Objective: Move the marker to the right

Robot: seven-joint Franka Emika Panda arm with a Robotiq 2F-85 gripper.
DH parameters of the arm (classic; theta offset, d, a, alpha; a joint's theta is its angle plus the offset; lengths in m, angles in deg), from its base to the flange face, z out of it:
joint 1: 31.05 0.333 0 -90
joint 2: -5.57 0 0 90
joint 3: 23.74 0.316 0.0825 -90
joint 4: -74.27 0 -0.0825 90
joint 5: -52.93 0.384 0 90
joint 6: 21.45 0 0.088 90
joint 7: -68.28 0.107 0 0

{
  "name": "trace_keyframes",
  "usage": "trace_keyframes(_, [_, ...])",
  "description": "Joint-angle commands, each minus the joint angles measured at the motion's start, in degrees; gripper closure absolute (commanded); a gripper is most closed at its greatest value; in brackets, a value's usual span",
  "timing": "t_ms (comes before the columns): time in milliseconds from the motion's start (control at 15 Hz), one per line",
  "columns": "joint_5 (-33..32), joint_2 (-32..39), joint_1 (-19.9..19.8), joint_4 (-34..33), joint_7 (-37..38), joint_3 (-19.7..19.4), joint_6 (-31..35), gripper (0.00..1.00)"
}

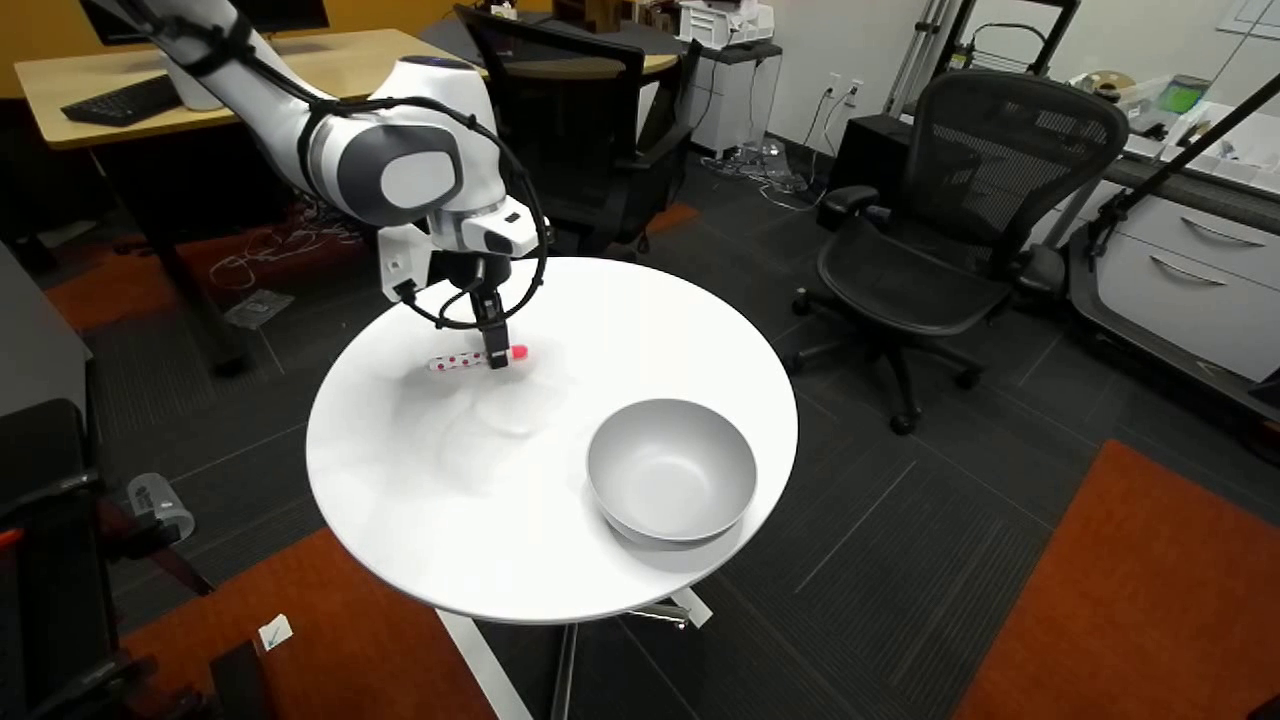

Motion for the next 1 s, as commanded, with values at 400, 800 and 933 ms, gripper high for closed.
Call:
trace_keyframes(400, [1.50,-3.76,0.53,3.14,1.31,-0.88,-1.29,0.95])
trace_keyframes(800, [5.75,-11.58,-1.11,14.95,5.05,-1.91,-0.02,0.95])
trace_keyframes(933, [7.25,-13.46,-2.17,18.54,5.59,-2.13,0.39,0.95])
